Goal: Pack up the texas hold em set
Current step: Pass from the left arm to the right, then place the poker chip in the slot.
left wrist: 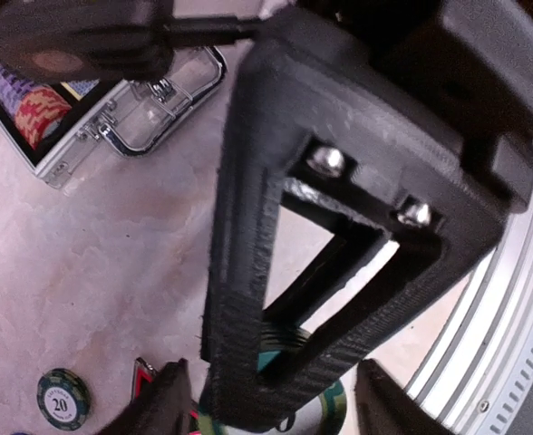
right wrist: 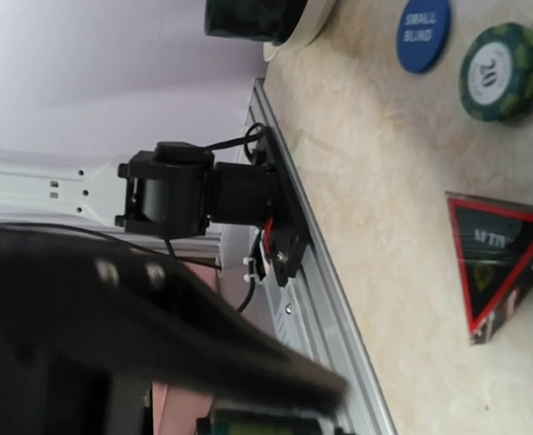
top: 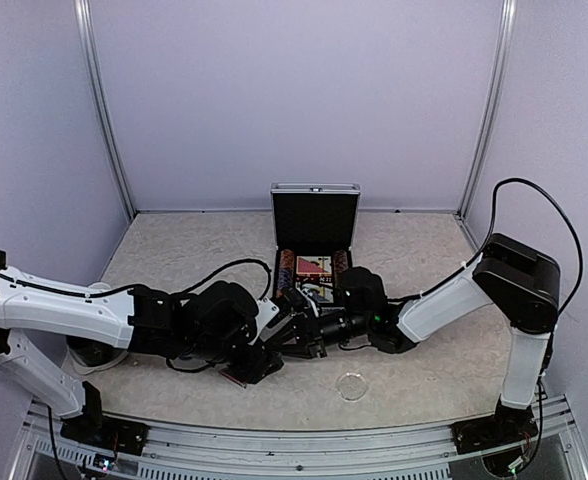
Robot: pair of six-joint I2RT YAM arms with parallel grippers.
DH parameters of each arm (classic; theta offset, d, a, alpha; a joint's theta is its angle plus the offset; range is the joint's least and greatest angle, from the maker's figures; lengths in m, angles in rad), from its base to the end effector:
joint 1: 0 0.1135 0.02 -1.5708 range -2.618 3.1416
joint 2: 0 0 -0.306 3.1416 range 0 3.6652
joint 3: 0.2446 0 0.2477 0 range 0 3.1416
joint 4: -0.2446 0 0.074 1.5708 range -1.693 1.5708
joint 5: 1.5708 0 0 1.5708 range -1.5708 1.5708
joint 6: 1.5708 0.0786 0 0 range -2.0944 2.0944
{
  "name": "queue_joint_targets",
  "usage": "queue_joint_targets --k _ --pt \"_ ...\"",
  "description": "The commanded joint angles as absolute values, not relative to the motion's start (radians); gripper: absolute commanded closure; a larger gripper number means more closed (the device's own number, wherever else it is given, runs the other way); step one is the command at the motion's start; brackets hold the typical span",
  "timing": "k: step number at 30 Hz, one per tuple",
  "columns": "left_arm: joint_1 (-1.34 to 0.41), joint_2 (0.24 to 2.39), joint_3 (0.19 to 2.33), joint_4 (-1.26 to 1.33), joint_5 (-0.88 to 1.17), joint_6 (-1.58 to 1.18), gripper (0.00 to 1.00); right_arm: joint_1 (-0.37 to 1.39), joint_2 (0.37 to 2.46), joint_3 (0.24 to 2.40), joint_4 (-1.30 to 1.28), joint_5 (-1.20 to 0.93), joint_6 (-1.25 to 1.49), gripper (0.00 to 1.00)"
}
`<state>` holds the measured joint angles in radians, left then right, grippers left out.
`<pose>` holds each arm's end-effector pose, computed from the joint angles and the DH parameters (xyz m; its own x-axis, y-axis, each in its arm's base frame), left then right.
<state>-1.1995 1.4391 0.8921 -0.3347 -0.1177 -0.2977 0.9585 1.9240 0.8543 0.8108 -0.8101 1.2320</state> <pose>0.1221 -0.2883 0.2257 -0.5312 0.5615 -0.6345 0.7767 0.6219 -0.0999 0.1936 0.3746 0.1858 -0.9606 -0.2363 -0.1464 -0.1825 0.1389 0.9734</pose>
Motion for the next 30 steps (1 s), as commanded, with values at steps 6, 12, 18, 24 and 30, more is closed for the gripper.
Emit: queue_joint_targets --k 6,12,18,24,30 --pt "-1.178 1.298 0.854 -0.240 -0.094 -0.344 0.01 0.912 1.819 0.776 0.804 -0.795 1.144 1.00" --pt "-1.118 1.169 0.789 -0.199 -0.105 -0.394 0.01 0.874 1.743 0.756 0.690 -0.752 1.066 1.00" --pt "-0.999 1.074 0.728 -0.240 -0.145 -0.477 0.01 0.816 1.644 0.821 0.364 -0.640 0.795 1.00" --pt "-0.937 1.075 0.689 -0.280 -0.146 -0.522 0.01 0.790 1.529 0.932 -0.032 -0.280 0.378 1.00" --pt "-0.936 1.098 0.680 -0.264 -0.139 -0.531 0.01 0.774 1.483 0.927 -0.101 -0.078 0.137 1.00"
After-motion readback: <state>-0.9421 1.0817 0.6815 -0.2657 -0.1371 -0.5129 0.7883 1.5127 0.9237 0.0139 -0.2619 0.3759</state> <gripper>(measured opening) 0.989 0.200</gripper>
